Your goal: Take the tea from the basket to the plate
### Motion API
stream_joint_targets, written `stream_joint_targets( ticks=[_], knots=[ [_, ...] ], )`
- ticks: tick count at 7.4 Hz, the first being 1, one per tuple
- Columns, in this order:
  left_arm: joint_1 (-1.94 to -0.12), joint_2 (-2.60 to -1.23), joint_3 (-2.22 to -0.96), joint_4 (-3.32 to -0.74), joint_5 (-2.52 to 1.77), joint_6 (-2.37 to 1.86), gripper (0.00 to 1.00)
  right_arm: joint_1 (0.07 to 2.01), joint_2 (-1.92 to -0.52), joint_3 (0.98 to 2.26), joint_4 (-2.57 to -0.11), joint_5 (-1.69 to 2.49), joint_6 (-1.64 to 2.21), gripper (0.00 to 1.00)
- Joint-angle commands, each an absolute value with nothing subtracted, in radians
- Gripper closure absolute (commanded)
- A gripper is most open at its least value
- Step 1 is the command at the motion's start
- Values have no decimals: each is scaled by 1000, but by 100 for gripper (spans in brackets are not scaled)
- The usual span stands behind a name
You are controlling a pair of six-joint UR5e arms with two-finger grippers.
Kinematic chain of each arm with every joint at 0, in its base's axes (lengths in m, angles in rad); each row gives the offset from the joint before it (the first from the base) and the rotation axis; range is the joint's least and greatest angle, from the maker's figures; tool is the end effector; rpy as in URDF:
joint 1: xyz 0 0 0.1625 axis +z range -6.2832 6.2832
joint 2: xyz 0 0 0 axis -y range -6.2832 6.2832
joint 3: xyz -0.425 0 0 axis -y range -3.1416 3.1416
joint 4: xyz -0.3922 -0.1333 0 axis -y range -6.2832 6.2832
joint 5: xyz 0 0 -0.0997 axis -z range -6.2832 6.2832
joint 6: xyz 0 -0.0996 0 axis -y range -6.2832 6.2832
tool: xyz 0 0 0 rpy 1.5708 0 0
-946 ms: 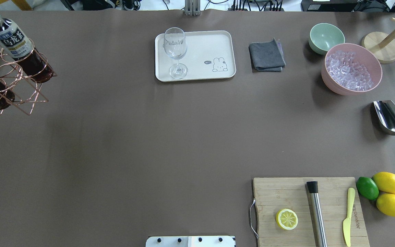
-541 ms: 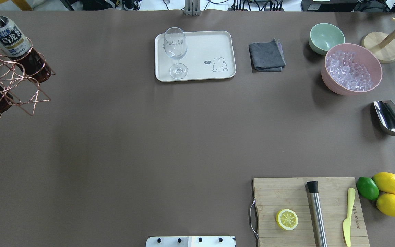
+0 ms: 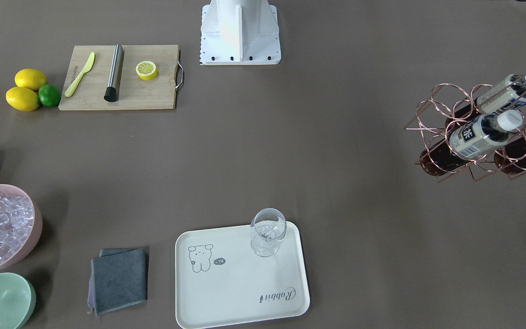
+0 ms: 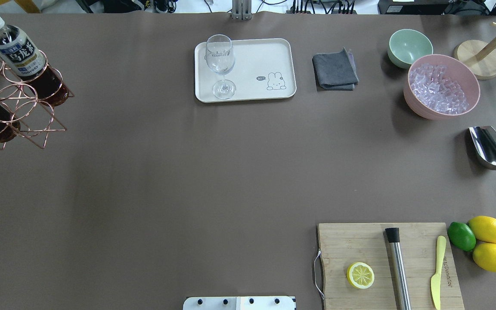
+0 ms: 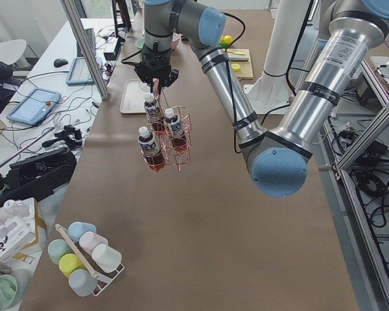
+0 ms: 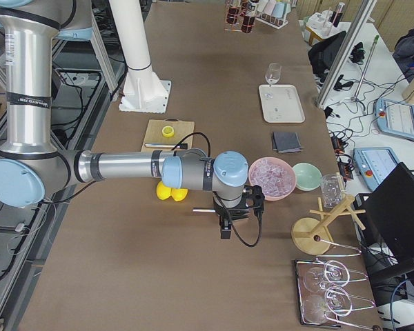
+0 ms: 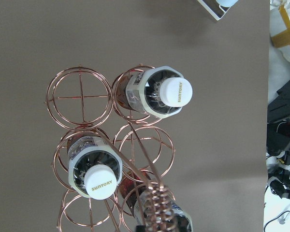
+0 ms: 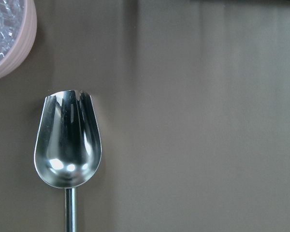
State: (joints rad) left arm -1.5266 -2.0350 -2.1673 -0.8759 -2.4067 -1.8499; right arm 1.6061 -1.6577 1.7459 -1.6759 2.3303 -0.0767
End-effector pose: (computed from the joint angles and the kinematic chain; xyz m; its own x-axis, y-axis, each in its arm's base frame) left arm -0.0373 -0.5009 0.2270 -0.1416 -0.9780 -0.1530 0.6440 0.0263 -0.7645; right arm 0.0806 -0.4497 0.6253 0.7249 -0.0394 0.6877 0.0203 0.9991 0.0359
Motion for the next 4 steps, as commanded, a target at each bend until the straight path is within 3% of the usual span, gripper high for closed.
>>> stream_joint_targets(
  ticks=[1,4],
  knots=[
    [-1419,-2068,-2200,-880,-2410,-2024,100,1606,-1664,1744,-1677,2323,-77,0],
    [-1315,-2132,-2214,-885,-2408,-2168,100,1606,-1673,1744,-1680,2319,-77,0]
  ],
)
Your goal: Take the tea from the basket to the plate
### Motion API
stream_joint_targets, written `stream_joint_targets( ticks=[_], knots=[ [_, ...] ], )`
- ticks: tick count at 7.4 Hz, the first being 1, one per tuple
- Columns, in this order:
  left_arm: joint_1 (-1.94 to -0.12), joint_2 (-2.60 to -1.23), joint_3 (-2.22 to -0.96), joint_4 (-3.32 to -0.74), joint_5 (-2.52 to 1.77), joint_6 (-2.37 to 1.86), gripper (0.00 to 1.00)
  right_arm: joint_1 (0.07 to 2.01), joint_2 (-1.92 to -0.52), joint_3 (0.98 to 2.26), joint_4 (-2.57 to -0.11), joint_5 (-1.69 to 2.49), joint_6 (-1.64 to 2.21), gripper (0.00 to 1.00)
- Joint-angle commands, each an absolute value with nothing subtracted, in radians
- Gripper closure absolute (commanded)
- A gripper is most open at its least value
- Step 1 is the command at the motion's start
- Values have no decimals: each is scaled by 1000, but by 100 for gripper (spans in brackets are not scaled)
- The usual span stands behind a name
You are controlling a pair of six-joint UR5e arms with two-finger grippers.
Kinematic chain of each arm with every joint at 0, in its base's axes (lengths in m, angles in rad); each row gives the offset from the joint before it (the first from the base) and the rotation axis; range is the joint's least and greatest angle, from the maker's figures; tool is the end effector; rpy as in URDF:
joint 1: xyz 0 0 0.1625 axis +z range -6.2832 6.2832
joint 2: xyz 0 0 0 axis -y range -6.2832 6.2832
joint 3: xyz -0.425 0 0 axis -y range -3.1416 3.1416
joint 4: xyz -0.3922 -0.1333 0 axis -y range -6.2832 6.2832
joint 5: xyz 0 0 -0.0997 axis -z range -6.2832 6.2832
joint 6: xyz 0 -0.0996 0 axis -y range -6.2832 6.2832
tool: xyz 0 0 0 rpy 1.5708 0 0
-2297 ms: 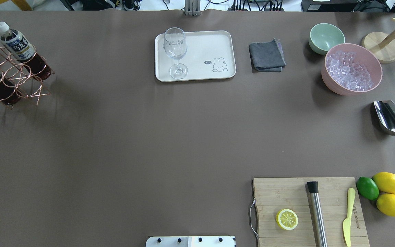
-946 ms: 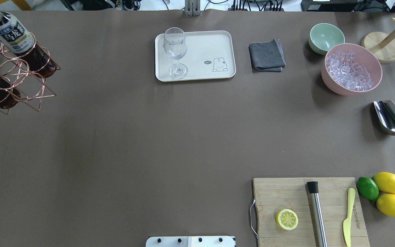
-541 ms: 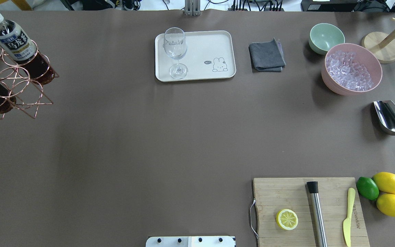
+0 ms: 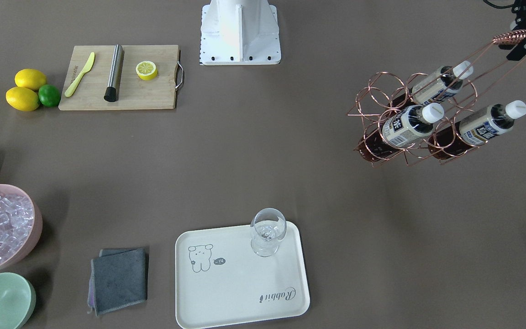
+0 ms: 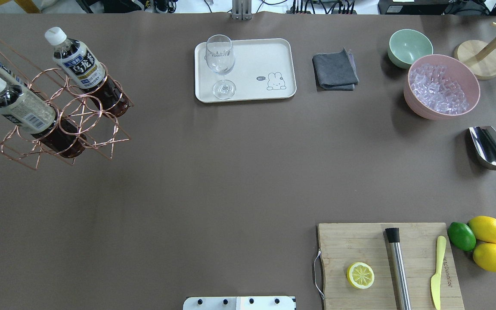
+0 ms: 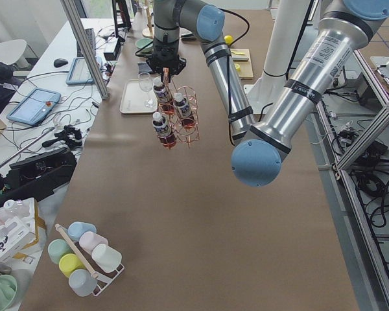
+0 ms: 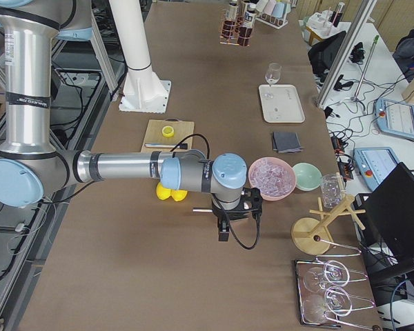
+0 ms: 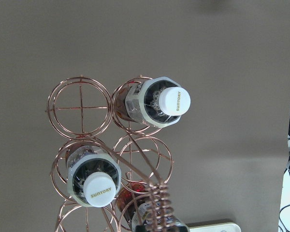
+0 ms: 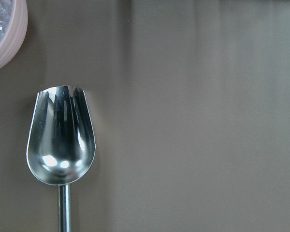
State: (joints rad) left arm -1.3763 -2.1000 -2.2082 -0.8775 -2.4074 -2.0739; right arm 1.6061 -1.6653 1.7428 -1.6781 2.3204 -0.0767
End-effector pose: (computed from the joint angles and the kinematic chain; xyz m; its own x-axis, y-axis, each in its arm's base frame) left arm 0.0361 -0.4902 0.1827 -0.1347 -0.9876 -0.0808 0.6015 -0.0167 -0.7987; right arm 0.0812 -0.4458 0.6311 0.7313 -0.0306 0.6813 0.0208 0.9995 0.0225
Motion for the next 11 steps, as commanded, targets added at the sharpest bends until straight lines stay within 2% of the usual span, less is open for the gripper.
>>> stream_joint_targets(
  ticks=[1,3,7,9,11],
  knots=[
    [-1242,-2205,-2206,-888,-2402,-2289,100,1606,-1684,1744,-1680,2319,-77,0],
    [-1106,-2205,-2261,-951,-2300,-2373,100,1606,-1689,1741,-1680,2318,-77,0],
    [-979,-2194,-2298,-1109,-2296,-2461,100,1606,-1690,1733,-1680,2309,-77,0],
    [-905,-2187,-2278,-1199,-2295,-2486,100,1606,-1695,1735,-1681,2306,-77,0],
    [-871,-2184,-2176,-1381,-2295,-2602,100,1606,-1701,1736,-1681,2306,-78,0]
  ],
)
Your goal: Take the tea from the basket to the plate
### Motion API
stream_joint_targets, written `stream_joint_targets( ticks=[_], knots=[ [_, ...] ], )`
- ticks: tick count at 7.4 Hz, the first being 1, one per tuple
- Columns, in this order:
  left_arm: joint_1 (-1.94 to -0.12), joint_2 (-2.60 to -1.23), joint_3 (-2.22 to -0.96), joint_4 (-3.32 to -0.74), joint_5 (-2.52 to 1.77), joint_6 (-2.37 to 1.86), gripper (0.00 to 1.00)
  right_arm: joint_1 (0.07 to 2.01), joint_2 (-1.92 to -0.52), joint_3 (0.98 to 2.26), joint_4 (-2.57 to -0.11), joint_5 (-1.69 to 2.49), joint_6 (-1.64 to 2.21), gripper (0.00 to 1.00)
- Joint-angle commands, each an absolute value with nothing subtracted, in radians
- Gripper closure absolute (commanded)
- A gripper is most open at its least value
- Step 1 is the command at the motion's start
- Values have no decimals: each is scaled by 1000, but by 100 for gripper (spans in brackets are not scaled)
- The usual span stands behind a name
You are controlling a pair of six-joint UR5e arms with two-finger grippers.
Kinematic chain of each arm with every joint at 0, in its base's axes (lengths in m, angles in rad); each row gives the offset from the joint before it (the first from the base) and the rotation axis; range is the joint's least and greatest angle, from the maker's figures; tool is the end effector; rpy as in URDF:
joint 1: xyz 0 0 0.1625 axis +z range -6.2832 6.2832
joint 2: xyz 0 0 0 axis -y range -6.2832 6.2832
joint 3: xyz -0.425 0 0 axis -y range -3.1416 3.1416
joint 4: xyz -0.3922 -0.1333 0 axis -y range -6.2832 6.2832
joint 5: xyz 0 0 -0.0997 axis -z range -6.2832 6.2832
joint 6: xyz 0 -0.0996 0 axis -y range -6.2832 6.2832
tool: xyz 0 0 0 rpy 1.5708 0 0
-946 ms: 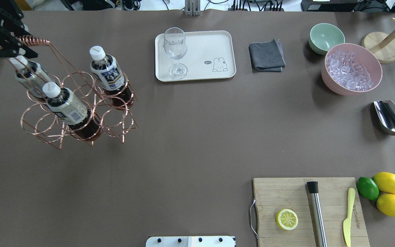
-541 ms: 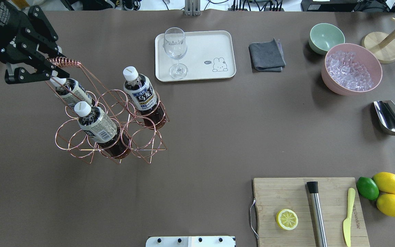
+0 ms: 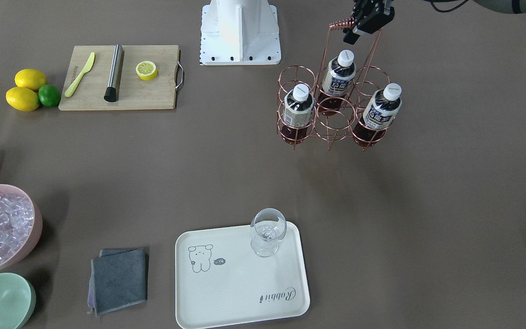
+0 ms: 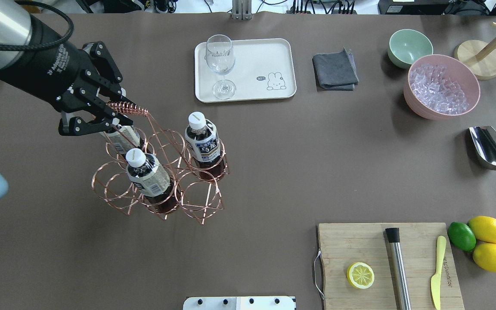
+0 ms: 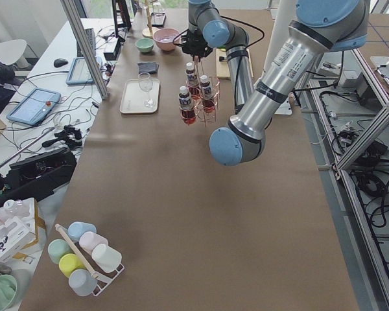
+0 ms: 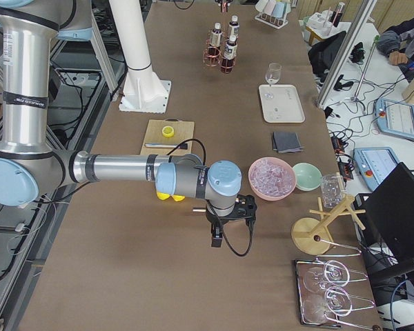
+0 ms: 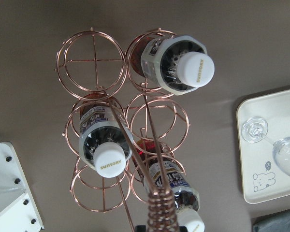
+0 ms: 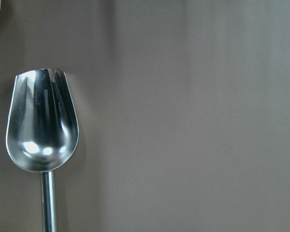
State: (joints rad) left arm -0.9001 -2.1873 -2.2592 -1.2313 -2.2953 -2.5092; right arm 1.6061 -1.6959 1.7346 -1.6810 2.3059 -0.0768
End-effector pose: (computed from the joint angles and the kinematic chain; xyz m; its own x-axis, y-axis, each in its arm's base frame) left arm 0.2375 -0.4075 0.0913 0.0091 -0.9833 -0.1818 0.4318 0.1679 -0.8862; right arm 0.0817 -0.4304 0.6498 0.7401 -0.0026 0.6725 0.0216 0.9996 -0.0199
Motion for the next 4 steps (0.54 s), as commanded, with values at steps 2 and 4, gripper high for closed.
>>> stream_joint_targets(
  ticks=[2,4],
  knots=[
    [-871,-2204,-2134,-1430,-2295,-2676,100,1600,-1692,1767,-1681,2315,-77,0],
    [-871,-2227,-2123,-1430,-2295,-2736,100,1537,-1686,1911,-1803,2319,-54,0]
  ],
)
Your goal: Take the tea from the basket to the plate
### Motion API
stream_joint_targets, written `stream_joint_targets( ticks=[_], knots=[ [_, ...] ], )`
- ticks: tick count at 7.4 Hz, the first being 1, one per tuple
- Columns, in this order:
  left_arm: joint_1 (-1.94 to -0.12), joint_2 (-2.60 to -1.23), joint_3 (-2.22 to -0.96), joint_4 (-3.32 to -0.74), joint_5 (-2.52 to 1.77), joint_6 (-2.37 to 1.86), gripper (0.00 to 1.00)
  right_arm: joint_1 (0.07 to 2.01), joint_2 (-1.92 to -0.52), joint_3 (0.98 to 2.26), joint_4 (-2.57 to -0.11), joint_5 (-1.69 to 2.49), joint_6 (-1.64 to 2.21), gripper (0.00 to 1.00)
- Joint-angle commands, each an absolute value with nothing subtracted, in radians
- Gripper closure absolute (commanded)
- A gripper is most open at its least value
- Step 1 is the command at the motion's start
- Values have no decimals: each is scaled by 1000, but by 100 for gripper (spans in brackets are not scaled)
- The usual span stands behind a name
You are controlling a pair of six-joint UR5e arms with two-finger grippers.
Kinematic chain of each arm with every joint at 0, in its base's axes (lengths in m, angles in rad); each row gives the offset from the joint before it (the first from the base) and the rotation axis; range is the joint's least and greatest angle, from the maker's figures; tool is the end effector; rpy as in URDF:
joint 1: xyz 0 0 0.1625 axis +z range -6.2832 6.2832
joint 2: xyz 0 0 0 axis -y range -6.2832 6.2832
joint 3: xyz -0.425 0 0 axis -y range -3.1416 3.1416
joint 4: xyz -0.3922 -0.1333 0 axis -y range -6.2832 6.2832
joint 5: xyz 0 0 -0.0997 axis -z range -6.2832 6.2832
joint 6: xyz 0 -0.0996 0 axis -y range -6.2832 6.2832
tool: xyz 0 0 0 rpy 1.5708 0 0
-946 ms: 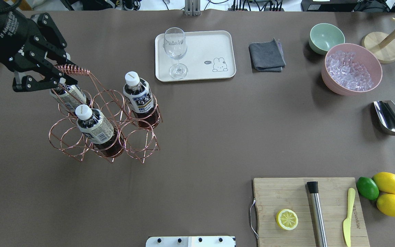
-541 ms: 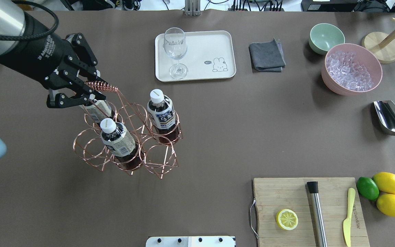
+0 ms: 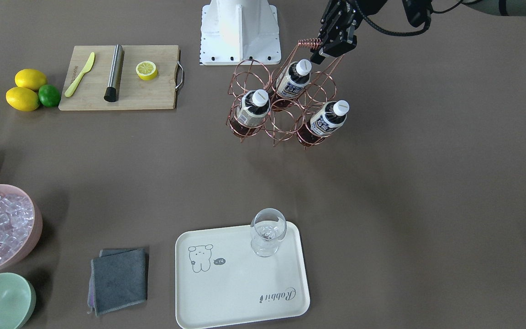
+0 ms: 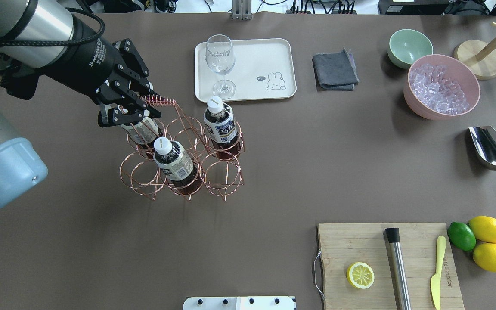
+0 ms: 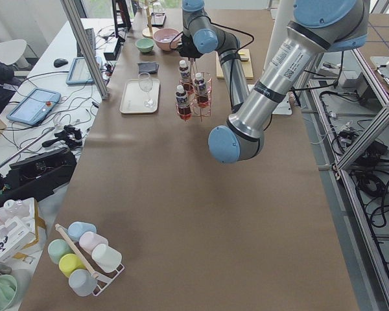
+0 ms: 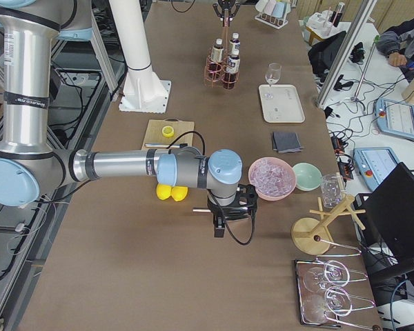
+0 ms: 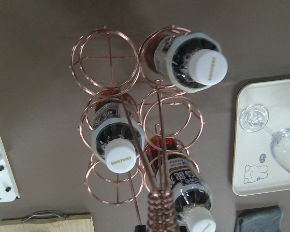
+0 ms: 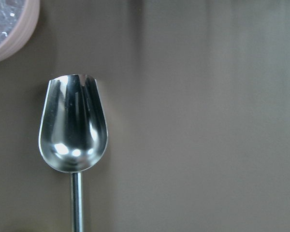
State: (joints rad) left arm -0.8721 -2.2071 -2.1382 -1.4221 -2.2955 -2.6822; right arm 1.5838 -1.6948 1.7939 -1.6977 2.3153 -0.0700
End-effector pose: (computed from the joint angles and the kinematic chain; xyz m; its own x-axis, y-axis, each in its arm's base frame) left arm 0.2748 -0.4317 0.0883 -0.0407 -0.9949 -0.0927 0.3741 0.0708 -0.9247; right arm 0.0715 -0.4344 0.6214 0.7342 -0.0416 0.6776 0.0384 0.9991 0.0196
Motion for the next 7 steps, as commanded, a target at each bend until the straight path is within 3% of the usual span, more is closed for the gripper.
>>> stream_joint_targets(
  ticks=[1,7],
  knots=[
    [-873,-2252,-2105,-1436,-2295,-2758,100,1488,-1677,1960,-1830,2315,15,0],
    [-827,-2281,-1982,-1646,-2245,-2894,100,1312,-1611,2029,-1795,2430,203,0]
  ],
)
